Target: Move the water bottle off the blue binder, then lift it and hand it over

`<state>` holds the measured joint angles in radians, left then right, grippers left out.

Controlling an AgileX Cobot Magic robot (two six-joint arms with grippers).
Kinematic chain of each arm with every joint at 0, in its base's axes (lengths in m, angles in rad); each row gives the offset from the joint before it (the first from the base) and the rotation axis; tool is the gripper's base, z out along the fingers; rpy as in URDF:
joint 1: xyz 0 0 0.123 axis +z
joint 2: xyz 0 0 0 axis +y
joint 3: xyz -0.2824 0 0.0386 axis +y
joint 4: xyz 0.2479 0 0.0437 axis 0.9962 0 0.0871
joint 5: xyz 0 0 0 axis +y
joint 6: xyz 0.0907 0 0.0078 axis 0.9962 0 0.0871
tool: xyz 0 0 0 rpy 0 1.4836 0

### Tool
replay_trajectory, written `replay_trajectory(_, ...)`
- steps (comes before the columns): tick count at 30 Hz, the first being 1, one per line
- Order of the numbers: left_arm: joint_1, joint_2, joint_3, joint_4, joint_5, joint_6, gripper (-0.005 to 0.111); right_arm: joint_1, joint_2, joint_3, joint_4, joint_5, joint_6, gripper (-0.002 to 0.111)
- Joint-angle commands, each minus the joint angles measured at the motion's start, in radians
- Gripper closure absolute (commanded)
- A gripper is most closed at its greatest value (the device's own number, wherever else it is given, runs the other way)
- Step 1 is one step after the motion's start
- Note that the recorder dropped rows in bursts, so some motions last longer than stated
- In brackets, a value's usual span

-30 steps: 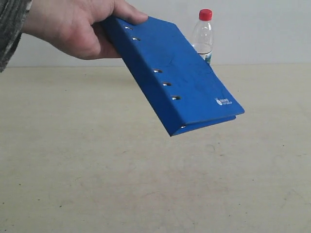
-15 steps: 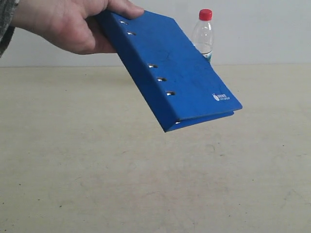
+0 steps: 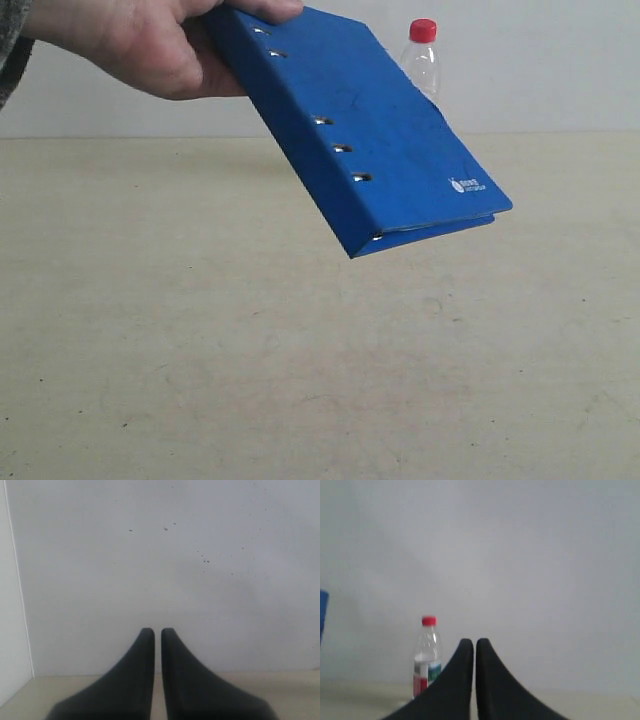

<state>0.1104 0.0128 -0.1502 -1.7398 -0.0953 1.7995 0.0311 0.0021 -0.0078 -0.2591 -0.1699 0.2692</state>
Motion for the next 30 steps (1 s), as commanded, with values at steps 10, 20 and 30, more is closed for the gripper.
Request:
replay_trajectory(10, -0.004, 0.0, 0.004, -0.005, 0.004, -0.006, 0.102, 0.001, -0.002, 0.008, 0.333, 0.516, -0.347, 0.109)
replay_trajectory(20, -0.004, -0.006, 0.004, -0.005, -0.005, -0.006, 0.102, -0.185, -0.002, 0.008, 0.669, 0.586, -0.671, 0.109)
replay_trajectory(30, -0.004, -0.006, 0.004, -0.005, -0.005, -0.006, 0.102, -0.133, -0.002, 0.008, 0.657, 0.524, -0.604, 0.109)
